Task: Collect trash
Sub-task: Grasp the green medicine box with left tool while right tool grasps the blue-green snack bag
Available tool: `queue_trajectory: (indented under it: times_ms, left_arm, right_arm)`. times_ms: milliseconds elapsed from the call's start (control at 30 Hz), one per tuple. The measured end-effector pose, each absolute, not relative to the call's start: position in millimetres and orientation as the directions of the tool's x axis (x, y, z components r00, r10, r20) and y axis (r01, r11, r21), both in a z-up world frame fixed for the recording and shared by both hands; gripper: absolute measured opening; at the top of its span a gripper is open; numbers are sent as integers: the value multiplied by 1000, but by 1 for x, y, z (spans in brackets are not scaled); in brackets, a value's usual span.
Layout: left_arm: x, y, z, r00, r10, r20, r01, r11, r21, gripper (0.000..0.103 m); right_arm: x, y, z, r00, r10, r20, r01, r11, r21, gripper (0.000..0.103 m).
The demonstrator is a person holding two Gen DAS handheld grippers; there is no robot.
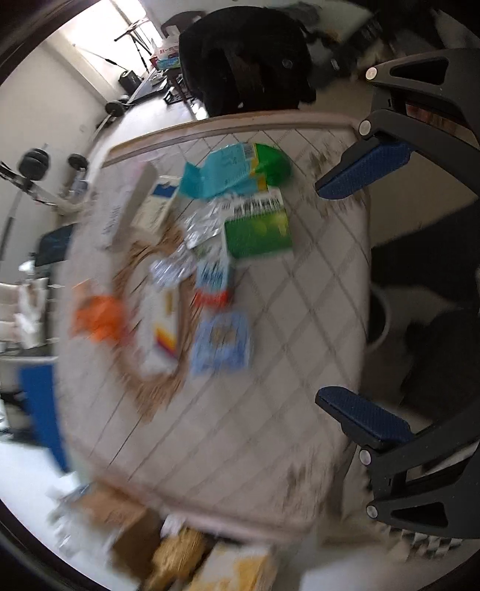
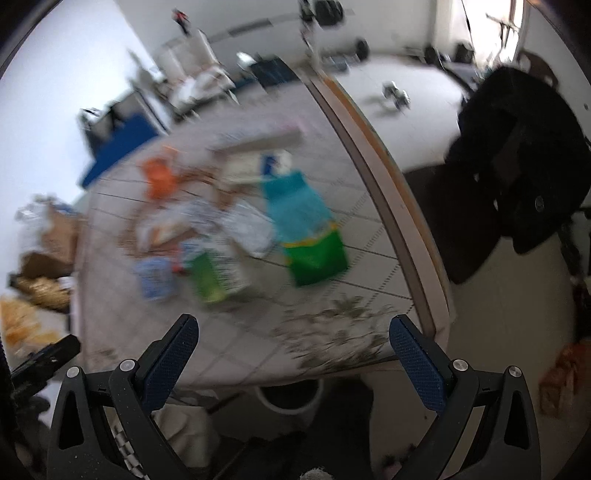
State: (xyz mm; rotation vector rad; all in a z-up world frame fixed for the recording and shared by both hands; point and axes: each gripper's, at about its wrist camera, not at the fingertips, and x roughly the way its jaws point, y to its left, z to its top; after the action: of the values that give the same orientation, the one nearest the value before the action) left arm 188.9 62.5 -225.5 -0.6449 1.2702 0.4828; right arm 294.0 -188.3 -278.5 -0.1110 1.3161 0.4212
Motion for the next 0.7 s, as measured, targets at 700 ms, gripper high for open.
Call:
queue_trajectory:
  times_ms: [700]
  left_arm:
    - [253, 59, -341, -143, 59, -988, -780, 608, 149, 72]
  right_arm:
    - [411, -93, -448, -91, 123, -988, -565, 811, 153, 103]
